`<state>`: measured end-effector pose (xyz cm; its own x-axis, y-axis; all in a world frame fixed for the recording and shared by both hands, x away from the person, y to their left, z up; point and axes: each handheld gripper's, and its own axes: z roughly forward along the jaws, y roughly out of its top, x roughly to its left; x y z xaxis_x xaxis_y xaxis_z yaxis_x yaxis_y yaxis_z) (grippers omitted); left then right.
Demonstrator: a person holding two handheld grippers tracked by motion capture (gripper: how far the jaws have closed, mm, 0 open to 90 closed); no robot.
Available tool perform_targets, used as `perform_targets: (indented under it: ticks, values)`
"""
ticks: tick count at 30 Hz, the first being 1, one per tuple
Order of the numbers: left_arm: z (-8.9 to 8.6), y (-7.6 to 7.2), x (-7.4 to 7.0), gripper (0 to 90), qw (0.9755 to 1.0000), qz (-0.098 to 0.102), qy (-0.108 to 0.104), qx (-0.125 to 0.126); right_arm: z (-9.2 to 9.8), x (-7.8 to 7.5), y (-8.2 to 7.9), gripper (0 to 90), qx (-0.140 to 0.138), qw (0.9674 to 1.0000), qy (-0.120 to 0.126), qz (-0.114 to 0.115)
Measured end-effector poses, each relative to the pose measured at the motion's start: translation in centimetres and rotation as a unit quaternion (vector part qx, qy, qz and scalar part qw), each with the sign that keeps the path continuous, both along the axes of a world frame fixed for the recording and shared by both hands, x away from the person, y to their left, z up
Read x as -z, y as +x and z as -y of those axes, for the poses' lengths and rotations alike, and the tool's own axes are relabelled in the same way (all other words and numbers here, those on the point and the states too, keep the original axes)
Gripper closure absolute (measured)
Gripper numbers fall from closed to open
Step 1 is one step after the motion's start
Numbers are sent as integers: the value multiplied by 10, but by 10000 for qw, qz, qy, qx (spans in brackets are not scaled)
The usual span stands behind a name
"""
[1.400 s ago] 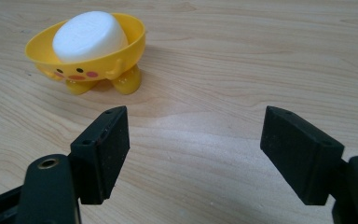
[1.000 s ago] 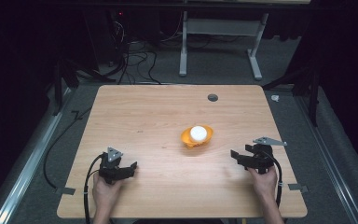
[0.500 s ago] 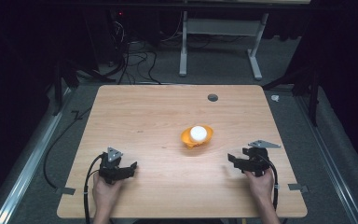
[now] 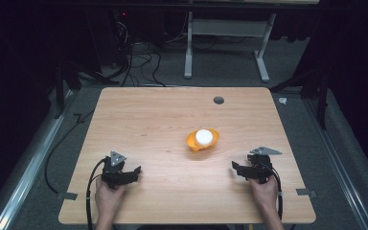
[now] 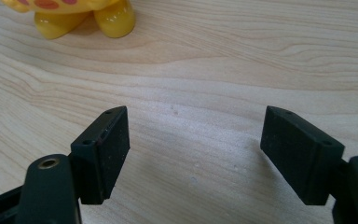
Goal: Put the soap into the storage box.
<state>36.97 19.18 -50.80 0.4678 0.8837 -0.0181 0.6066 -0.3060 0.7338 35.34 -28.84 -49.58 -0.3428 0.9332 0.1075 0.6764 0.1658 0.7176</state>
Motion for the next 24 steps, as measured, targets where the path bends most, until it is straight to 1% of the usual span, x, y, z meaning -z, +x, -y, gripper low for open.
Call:
perform_targets:
  ticks: [5,11,13,15,16,24]
  values:
    - [0,0,0,200,10000,-1,3,2,-4,3,0,247,-25,10000,-24,-19]
    - [0,0,0,200,10000,0,0,0,-7,5,1,248,-42,9998,-157,73]
    - [0,0,0,200,10000,-1,0,0,-10,6,0,248,-48,9995,-298,132]
    - [0,0,0,200,10000,-8,3,1,-15,6,0,242,-68,9984,-533,157]
    - [0,0,0,200,10000,-8,2,1,-17,7,0,242,-92,9981,-583,163]
    - [0,0,0,200,10000,-4,2,-5,-18,7,1,242,-52,9982,-569,155]
